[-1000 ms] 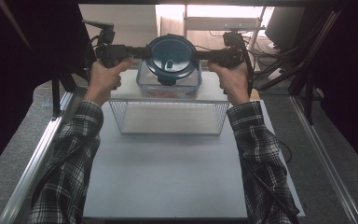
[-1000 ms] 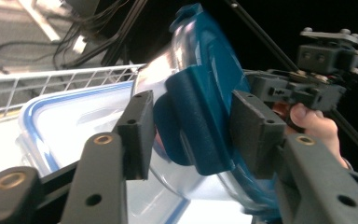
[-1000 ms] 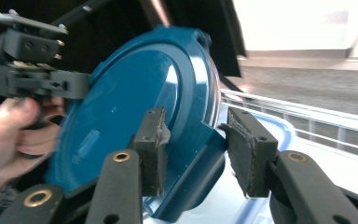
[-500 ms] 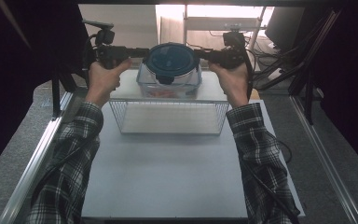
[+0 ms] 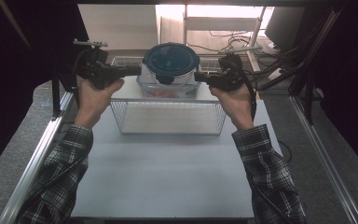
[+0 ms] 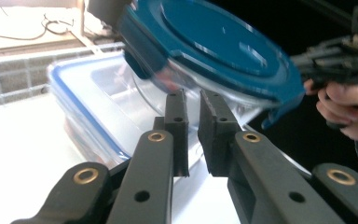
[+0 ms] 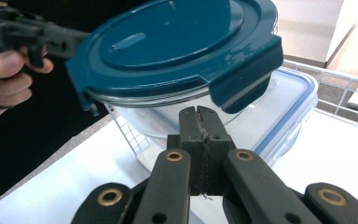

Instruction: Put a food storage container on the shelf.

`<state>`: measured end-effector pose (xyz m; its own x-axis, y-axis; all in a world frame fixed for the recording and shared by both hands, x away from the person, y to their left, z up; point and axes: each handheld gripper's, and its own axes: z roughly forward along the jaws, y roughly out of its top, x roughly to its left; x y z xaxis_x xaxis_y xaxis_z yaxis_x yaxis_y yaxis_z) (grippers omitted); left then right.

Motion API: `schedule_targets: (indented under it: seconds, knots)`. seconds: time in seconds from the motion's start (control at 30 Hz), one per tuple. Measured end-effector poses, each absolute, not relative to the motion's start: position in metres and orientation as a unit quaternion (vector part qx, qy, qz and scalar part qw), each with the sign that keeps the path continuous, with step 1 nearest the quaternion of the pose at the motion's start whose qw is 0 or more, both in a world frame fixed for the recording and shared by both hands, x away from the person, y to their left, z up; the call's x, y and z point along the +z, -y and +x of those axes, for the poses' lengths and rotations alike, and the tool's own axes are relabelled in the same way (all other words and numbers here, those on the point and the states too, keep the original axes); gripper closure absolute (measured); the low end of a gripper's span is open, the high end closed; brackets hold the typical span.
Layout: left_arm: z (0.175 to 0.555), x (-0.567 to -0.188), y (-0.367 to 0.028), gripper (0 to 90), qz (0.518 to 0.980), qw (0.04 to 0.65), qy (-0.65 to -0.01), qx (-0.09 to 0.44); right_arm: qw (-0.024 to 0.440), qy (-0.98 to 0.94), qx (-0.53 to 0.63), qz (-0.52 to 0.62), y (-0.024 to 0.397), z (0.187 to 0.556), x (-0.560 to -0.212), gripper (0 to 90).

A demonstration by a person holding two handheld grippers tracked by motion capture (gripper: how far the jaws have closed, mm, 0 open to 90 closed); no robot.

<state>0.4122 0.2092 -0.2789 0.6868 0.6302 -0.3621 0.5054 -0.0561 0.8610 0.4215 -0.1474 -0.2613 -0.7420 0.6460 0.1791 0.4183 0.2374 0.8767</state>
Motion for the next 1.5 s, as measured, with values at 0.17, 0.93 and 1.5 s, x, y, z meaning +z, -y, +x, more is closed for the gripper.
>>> schedule_targets:
  seconds: [0.17, 0.93, 1.5]
  knots:
    - [0.417, -0.279, -0.197, 82.6, 0.73, 0.547, -0.401, 0.082, 0.128, -0.779, 0.505, 0.348, 0.139, 0.431, -0.265, 88.8]
    - [0.395, -0.293, -0.199, 56.4, 0.726, 0.568, -0.381, 0.072, 0.134, -0.773, 0.518, 0.341, 0.141, 0.425, -0.282, 69.1]
    - [0.279, -0.398, -0.184, 5.9, 0.78, 0.521, -0.325, 0.119, 0.126, -0.808, 0.499, 0.286, 0.161, 0.333, -0.364, 7.2]
